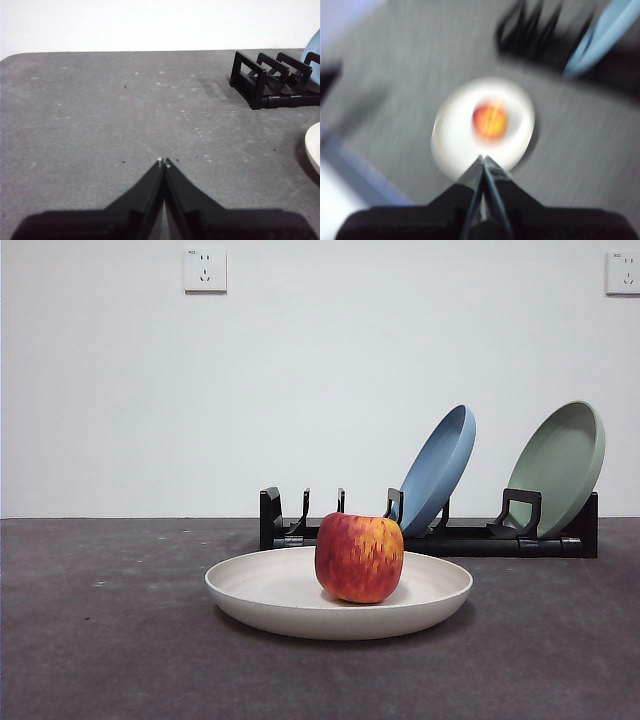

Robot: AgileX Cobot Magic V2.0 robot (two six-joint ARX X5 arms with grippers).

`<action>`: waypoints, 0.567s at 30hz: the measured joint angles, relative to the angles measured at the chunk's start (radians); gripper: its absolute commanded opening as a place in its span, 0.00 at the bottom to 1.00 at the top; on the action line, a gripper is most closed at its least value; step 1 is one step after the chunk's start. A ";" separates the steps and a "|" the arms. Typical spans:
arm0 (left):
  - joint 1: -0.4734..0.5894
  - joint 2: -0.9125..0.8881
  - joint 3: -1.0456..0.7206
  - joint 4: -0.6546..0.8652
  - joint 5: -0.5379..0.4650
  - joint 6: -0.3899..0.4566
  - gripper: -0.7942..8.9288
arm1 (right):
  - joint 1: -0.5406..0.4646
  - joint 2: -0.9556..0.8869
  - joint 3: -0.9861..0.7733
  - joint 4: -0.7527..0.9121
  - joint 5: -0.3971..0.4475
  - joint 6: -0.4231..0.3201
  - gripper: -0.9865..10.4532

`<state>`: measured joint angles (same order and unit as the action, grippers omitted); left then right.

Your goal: Take the yellow plate from the plate rack,put the plate on the table,take the apple from the table,put the apple in the plate

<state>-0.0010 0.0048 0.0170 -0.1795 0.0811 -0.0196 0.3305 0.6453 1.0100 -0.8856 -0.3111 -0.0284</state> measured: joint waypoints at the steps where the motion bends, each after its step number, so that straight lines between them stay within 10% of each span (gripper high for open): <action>1: 0.000 0.000 0.000 0.000 0.000 0.000 0.08 | -0.045 -0.026 -0.022 0.045 -0.016 -0.005 0.09; 8: 0.000 0.000 0.000 0.000 0.000 0.000 0.08 | -0.271 -0.256 -0.302 0.336 -0.027 -0.038 0.09; 17: 0.000 0.000 0.000 0.000 0.000 0.000 0.08 | -0.291 -0.512 -0.782 0.691 -0.008 0.019 0.09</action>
<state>-0.0010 0.0048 0.0170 -0.1795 0.0811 -0.0196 0.0395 0.1333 0.2283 -0.1944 -0.3195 -0.0097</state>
